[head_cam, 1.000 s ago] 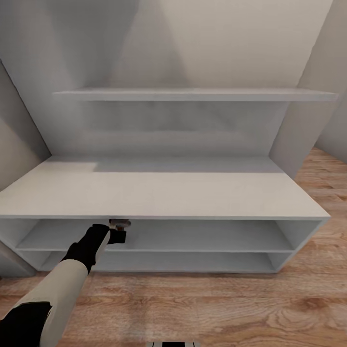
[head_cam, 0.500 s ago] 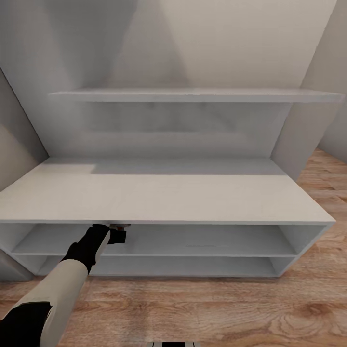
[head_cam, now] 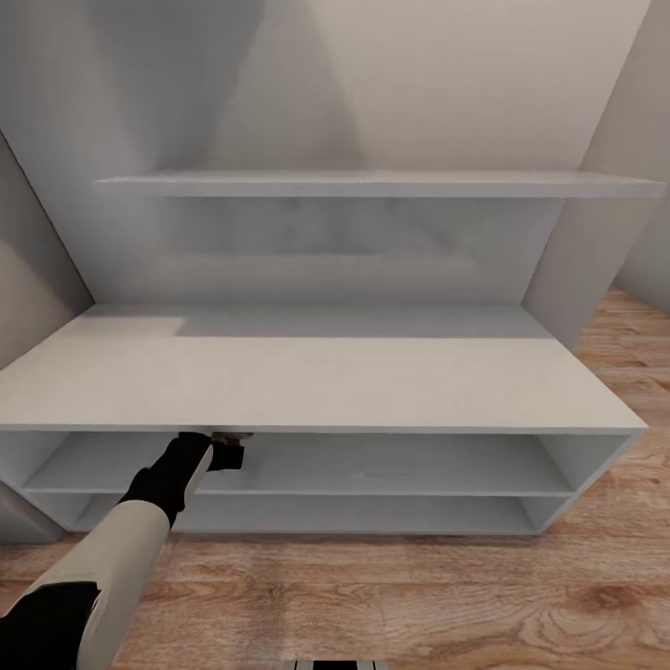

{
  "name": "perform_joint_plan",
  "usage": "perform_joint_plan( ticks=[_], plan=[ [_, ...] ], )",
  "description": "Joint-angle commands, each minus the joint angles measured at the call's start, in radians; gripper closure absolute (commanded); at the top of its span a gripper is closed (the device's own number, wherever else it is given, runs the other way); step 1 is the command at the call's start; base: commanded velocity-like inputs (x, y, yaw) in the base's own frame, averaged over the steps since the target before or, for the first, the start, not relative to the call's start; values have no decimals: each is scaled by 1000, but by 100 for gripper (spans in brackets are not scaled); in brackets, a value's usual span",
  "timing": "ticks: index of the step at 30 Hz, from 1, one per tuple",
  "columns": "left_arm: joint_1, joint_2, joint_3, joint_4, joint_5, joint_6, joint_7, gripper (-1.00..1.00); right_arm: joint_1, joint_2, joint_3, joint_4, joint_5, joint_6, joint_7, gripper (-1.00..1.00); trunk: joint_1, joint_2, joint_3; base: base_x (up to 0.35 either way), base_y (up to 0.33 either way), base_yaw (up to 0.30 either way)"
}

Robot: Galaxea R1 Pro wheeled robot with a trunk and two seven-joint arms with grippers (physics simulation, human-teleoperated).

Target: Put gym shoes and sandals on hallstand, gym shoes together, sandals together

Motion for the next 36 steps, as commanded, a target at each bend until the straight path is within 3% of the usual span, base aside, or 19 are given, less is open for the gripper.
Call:
perform_joint_plan(
  ticks=[1, 17, 36],
  plan=[
    [-1, 0, 4, -1, -10, 5, -13, -100, -1, 0, -4, 0, 1, 1, 8, 100, 0, 0, -1, 0, 0, 0],
    [-1, 2, 6, 0, -11, 4, -11, -100, -1, 0, -4, 0, 1, 1, 8, 100, 0, 0, -1, -9, 0, 0],
    [2, 2, 5, -6, -11, 2, -6, -100, -1, 0, -4, 0, 1, 1, 8, 100, 0, 0, -1, -297, 0, 0]
  ],
)
